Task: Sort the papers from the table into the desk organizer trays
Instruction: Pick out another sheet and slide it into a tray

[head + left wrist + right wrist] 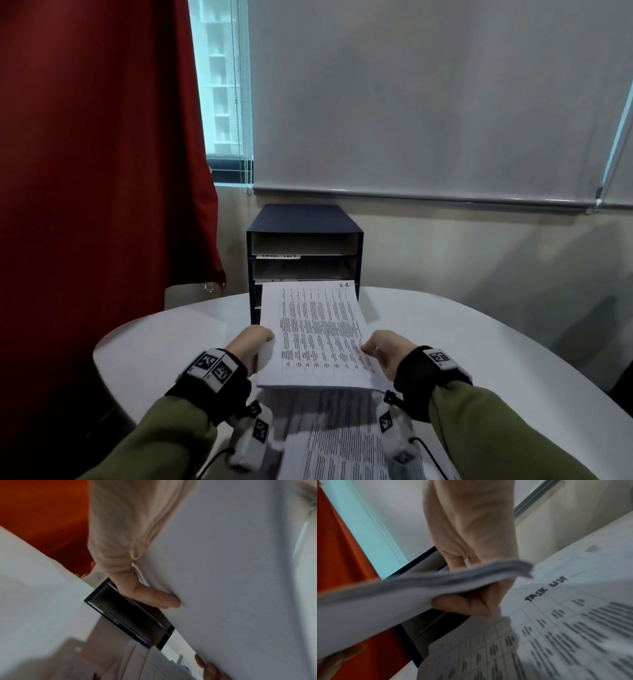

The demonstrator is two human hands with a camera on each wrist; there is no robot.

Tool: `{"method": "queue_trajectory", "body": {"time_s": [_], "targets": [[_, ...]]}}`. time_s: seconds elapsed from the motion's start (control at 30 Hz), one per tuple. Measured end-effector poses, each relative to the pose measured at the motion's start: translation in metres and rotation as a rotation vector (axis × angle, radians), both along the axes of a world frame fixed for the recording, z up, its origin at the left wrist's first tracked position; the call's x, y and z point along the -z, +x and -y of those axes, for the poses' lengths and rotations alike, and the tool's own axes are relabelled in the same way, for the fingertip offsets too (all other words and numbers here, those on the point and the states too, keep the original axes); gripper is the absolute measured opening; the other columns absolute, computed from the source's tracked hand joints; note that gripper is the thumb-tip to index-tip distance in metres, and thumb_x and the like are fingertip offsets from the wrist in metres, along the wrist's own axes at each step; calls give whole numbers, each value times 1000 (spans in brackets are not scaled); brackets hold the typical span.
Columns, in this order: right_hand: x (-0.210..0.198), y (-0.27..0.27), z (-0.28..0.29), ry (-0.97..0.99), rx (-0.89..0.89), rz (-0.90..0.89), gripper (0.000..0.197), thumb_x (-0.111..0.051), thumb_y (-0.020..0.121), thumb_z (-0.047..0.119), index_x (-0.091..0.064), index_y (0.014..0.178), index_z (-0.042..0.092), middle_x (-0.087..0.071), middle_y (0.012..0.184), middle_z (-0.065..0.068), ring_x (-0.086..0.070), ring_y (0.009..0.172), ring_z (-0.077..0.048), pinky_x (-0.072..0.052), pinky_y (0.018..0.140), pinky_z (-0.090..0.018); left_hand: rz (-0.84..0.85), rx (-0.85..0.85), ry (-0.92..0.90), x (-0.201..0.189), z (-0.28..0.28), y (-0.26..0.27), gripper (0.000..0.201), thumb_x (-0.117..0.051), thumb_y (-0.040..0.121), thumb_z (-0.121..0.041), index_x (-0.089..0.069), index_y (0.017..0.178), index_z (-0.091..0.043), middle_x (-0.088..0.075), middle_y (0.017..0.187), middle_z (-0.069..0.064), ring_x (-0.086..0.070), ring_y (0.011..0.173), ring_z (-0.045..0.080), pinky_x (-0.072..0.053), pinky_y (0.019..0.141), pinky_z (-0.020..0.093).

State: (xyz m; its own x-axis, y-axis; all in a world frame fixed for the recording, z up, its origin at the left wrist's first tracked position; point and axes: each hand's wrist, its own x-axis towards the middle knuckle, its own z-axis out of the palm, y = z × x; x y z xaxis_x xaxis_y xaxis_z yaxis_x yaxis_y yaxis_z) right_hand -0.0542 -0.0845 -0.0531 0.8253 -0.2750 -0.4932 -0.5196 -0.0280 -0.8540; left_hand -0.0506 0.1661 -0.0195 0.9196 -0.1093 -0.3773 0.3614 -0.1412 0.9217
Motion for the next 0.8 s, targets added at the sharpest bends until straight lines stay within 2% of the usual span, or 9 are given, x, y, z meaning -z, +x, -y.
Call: {"method": "queue_trajectory", "body": {"time_s": [0.13,0.2,0.3,0.33,0.37,0.43,0.57,0.7,0.8], "targets": [[-9,34,7,-33,-21,5,14,-45,90,-1,-51,101,-7,-61,103,-15,-39,132,-31,-28,114,-44,5,103,-56,3,-3,18,43,-34,99,-8,-31,138,7,-38,140,4,-37,135,28,-28,114,35],[10,52,19,-36,-82,5,19,-50,85,0,-53,101,-9,-63,110,-15,-45,126,-35,-30,112,-43,23,130,-37,8,-3,23,33,-41,90,-7,-44,120,3,-50,125,13,-51,111,31,-40,92,37],[58,62,37,51,-172,19,92,-72,47,3,-41,133,-7,-57,118,-6,-49,91,-26,-41,83,-40,75,130,31,16,-8,21,33,-36,86,0,-50,116,1,-54,107,22,-47,89,28,-37,73,34],[52,49,30,90,-198,0,91,-74,50,4,-40,134,-5,-57,114,-6,-49,85,-24,-41,78,-38,74,139,31,19,-10,18,36,-35,85,-1,-49,119,-1,-54,105,20,-47,87,27,-38,71,32],[36,33,18,101,-181,-12,63,-66,69,2,-45,128,-4,-59,111,-9,-53,88,-26,-44,81,-38,73,149,41,23,-12,15,38,-36,85,-2,-48,121,-2,-54,101,18,-48,82,26,-39,69,30],[11,6,0,152,-144,-44,28,-35,91,-1,-49,116,-1,-63,110,-16,-61,97,-32,-47,95,-42,49,157,53,24,-16,4,37,-37,85,-3,-48,120,-2,-52,95,16,-46,74,25,-38,62,26],[3,-4,-1,171,-166,-48,27,-31,92,1,-47,113,2,-66,104,-17,-64,97,-32,-45,104,-43,4,152,23,26,-21,-5,31,-45,71,-13,-49,98,3,-49,94,20,-45,77,24,-35,67,33],[-3,-3,0,96,-110,-52,21,-31,94,1,-48,106,0,-70,89,-17,-70,79,-30,-58,78,-36,28,165,-62,22,-17,-3,23,-45,80,-11,-52,99,-1,-52,99,17,-49,80,24,-39,72,29],[-5,18,6,38,-96,-11,23,-45,86,5,-53,107,-1,-63,109,-12,-60,102,-27,-43,104,-37,12,166,-116,18,-15,3,16,-40,92,-6,-52,103,-4,-57,104,13,-57,82,24,-49,64,28]]}}
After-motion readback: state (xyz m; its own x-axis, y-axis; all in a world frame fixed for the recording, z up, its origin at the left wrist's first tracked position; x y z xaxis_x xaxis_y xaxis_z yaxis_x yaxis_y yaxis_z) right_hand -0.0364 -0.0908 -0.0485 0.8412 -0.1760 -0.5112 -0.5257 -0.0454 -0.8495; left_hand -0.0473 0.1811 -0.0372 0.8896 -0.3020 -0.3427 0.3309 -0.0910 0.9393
